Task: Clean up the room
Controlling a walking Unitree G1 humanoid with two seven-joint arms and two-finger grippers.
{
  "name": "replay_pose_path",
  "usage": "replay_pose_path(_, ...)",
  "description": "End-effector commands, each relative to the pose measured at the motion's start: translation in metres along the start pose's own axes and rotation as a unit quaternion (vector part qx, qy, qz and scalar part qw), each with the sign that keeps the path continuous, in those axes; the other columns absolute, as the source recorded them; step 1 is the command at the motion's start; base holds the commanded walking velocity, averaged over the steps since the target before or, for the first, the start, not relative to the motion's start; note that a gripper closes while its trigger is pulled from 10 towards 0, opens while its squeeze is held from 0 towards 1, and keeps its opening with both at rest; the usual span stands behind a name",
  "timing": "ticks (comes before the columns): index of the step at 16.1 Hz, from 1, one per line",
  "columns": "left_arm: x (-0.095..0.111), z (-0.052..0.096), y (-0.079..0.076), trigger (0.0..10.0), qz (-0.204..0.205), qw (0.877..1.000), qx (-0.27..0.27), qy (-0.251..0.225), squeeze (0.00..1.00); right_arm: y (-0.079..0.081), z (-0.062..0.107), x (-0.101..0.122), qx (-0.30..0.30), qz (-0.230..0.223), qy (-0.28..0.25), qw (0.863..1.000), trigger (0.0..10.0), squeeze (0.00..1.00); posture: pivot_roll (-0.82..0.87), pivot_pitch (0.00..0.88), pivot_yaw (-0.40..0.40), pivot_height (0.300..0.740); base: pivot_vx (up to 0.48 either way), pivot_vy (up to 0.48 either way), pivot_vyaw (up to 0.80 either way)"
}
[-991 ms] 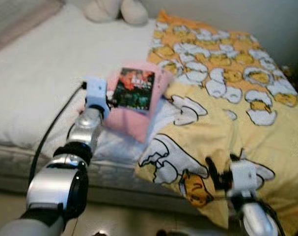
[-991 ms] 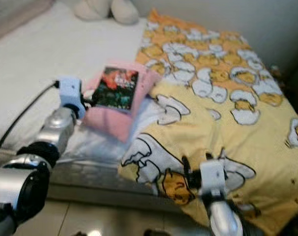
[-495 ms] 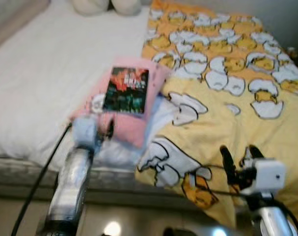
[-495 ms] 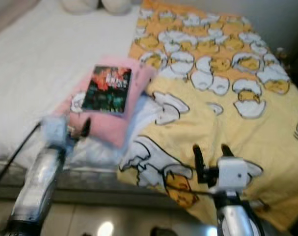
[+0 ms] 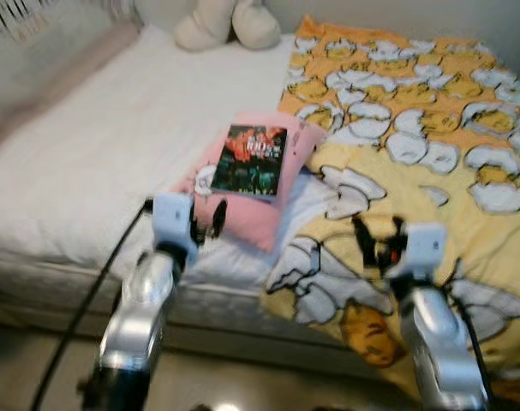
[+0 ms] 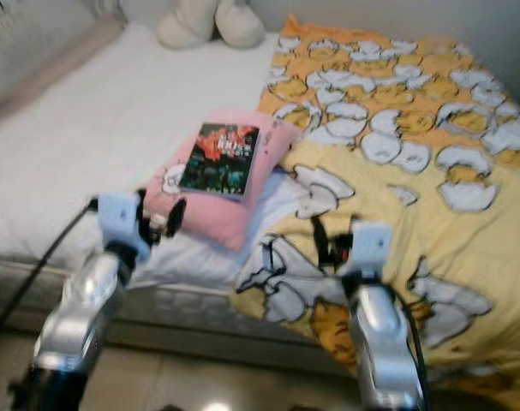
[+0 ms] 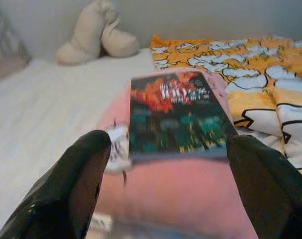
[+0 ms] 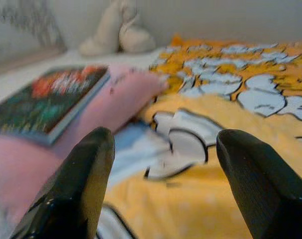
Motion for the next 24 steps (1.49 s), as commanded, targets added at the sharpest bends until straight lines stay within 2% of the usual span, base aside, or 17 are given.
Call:
replay_pose_path(1, -0.002, -0.004, -0.003, 10.0, -0.009, 1.000, -0.016, 0.016, 0.00, 0.012, -0.002, -0.003, 0.013, 0.012, -0.001, 1.000, 10.0, 0.00, 0.00, 0.000, 0.171, 0.740, 0.000, 0.000, 0.00)
replay_pose_path(2, -0.001, -0.011, -0.005, 10.0, -0.009, 1.000, -0.023, 0.016, 0.00, 0.025, -0.007, -0.001, 0.029, 0.011, -0.004, 1.000, 10.0, 0.00, -0.02, 0.000, 0.170, 0.740, 0.000, 0.000, 0.00)
replay_pose_path(3, -0.001, -0.014, -0.003, 10.0, 0.011, 1.000, -0.015, 0.016, 0.00, 0.029, -0.008, 0.001, 0.032, 0.005, -0.006, 0.999, 10.0, 0.00, -0.02, 0.000, 0.160, 0.740, 0.000, 0.000, 0.00)
replay_pose_path(4, -0.002, -0.015, 0.000, 10.0, 0.040, 0.999, -0.006, 0.014, 0.00, 0.031, -0.006, 0.000, 0.037, 0.002, -0.006, 0.999, 10.0, 0.00, -0.02, 0.000, 0.141, 0.740, 0.000, 0.000, 0.00)
replay_pose_path(7, -0.005, -0.020, 0.008, 10.0, 0.069, 0.997, 0.038, 0.009, 0.00, 0.028, 0.004, -0.012, 0.044, 0.005, 0.010, 0.999, 10.0, 0.00, -0.03, 0.000, 0.103, 0.740, 0.447, 0.000, 0.00)
replay_pose_path(10, -0.009, -0.024, -0.003, 10.0, 0.073, 0.997, 0.027, 0.000, 0.00, 0.023, 0.012, -0.020, 0.054, 0.020, 0.022, 0.998, 10.0, 0.00, -0.03, 0.000, 0.064, 0.740, 0.480, 0.000, 0.00)
replay_pose_path(15, -0.010, -0.026, 0.004, 10.0, 0.070, 0.997, 0.031, -0.002, 0.00, 0.027, 0.006, -0.023, 0.065, 0.031, 0.033, 0.997, 10.0, 0.00, -0.03, 0.000, 0.045, 0.740, 0.413, 0.082, -0.57)
replay_pose_path(21, -0.004, -0.035, 0.002, 10.0, 0.075, 0.997, 0.031, -0.018, 0.00, 0.034, 0.000, -0.021, 0.086, 0.034, 0.028, 0.995, 10.0, 0.00, -0.04, 0.000, 0.051, 0.740, 0.000, 0.455, 0.00)
replay_pose_path(23, 0.002, -0.042, -0.003, 10.0, 0.050, 0.999, 0.008, -0.021, 0.00, 0.033, 0.000, -0.021, 0.082, 0.033, 0.027, 0.996, 10.0, 0.00, -0.04, 0.000, 0.051, 0.740, 0.000, 0.232, 0.00)
replay_pose_path(24, 0.006, -0.048, 0.000, 10.0, 0.045, 0.999, 0.011, -0.019, 0.00, 0.031, 0.000, -0.020, 0.075, 0.030, 0.027, 0.996, 10.0, 0.00, -0.05, 0.000, 0.052, 0.740, 0.000, 0.000, 0.00)
Point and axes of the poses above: a point about 5 cm out from each wrist's last joint towards the gripper, its own z axis pointing back from the gripper into the wrist, its own x axis along the axis of the wrist's last joint, y = z × x, the point moved 3 cm from there along -z, pointing out of the wrist towards the gripper, and after that the axes turned 13 degrees about z, right-handed, at the moved point
